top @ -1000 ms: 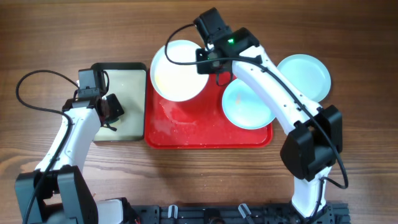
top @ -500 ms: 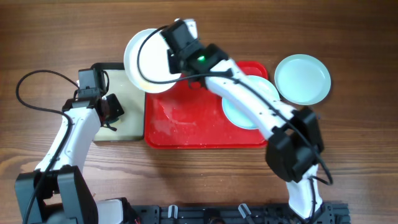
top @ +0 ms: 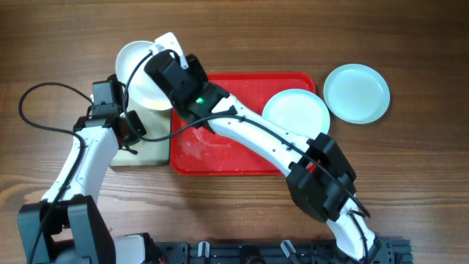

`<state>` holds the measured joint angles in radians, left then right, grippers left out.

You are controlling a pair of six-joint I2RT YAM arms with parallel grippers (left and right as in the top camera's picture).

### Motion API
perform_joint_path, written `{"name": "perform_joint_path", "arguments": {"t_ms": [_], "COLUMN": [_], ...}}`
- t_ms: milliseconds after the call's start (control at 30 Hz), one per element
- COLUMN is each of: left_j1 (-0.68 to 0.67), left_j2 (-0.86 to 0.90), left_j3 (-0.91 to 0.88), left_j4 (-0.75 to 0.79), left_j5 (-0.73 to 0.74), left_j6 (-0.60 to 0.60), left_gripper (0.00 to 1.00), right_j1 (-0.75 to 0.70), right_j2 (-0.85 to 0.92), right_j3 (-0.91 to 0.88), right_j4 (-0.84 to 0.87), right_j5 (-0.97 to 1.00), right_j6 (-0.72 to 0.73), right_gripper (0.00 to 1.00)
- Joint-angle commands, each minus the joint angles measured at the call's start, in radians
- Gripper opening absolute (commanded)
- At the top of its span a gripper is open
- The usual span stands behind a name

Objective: Clean dirty plates on tray and stack at the side
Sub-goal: 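Lift the white plate with the right gripper and carry it leftward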

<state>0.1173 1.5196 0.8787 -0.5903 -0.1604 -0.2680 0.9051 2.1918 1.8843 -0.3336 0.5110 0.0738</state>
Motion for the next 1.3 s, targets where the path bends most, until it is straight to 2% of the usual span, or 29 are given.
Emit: {"name": "perform_joint_path", "arguments": {"t_ms": [0, 333, 800, 1033, 1267], "left_j1": [0.003, 0.003, 0.003, 0.003, 0.003], "left_j2": [0.005, 0.005, 0.005, 0.005, 0.005], "left_j3": [-0.005, -0.005, -0.005, -0.005, -0.005], "left_j4": [0.004, 0.005, 0.004, 0.004, 0.004], "left_j5": [-0.013, -0.013, -0.013, -0.013, -0.013], "left_j6": [-0.009, -0.010, -0.010, -0.010, -0.010], "left_gripper": [0.06, 0.06, 0.06, 0.06, 0.06], "right_j1": [0.027, 0.093, 0.111, 0.111, 0.110], "right_j2": [-0.002, -0.002, -0.002, -0.002, -0.002], "right_j3": [0.020, 0.020, 0.020, 0.020, 0.020], "right_j4": [0.043, 0.159, 0.386, 0.474, 0.481], "right_j5": [0.052, 0.157, 0.235, 0.235, 0.234], "right_j6": [-0.188, -0.494, -0.753, -0.808, -0.807], "right_gripper": [0.04, 0.04, 0.04, 0.04, 0.04]}}
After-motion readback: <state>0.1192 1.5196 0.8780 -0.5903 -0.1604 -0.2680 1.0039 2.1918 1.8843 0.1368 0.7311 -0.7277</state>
